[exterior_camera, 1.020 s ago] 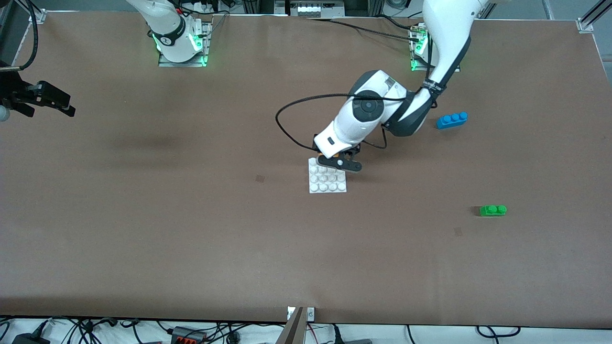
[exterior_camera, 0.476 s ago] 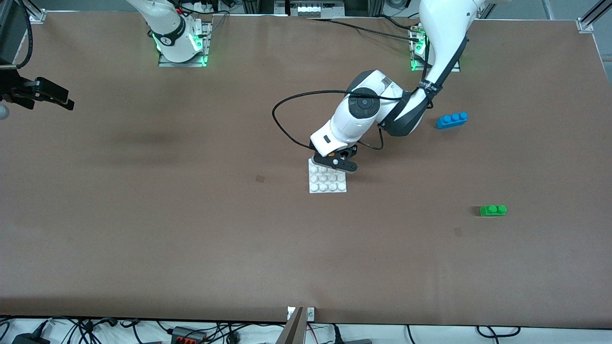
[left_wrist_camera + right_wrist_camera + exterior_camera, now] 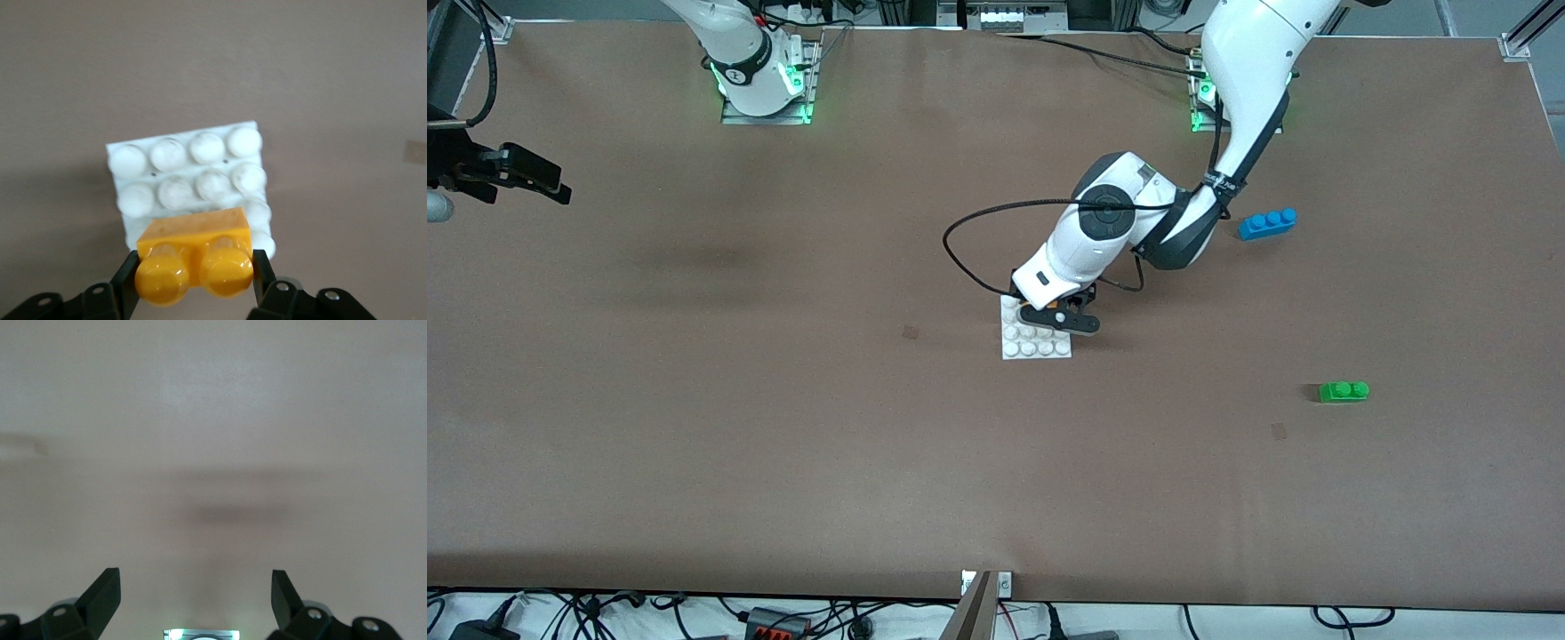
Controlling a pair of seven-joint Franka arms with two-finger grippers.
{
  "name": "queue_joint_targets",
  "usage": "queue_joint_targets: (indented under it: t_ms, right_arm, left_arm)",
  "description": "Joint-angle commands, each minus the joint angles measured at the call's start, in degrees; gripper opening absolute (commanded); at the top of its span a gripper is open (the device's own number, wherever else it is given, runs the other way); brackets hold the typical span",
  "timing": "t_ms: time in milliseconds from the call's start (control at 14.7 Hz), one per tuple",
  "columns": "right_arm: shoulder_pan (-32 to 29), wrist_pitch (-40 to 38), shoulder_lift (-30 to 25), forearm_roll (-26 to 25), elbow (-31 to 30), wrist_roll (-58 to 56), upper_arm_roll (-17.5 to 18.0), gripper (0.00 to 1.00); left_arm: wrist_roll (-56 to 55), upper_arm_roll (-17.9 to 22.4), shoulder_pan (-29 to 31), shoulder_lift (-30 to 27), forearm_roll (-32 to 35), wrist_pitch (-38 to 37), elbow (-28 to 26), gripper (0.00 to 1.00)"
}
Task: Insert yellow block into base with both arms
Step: 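Press the yellow block down onto the plate with the left gripper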
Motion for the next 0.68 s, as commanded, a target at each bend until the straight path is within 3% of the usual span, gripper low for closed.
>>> queue_joint_targets:
  t_ms: [0,272,612]
  right_arm:
    - [0.1,-1.3,0.4,-0.1,1.4,1.0,0.2,1.00]
    - [0.2,-1.3,0.4,0.0,1.4,1.0,0.2,1.00]
    - [0.1,-1.3,0.4,0.0,1.4,1.0,0.2,1.00]
  left_arm:
    - [-2.6,1.1,-1.1,0.1,0.8,-0.4,0.9,0.38]
    - [-2.9,4.8,-4.8,0.7,0.6,-0.4,1.0,0.38]
    - [-2.8,5.0,-5.5,1.2,0.6,-0.4,1.2,0.38]
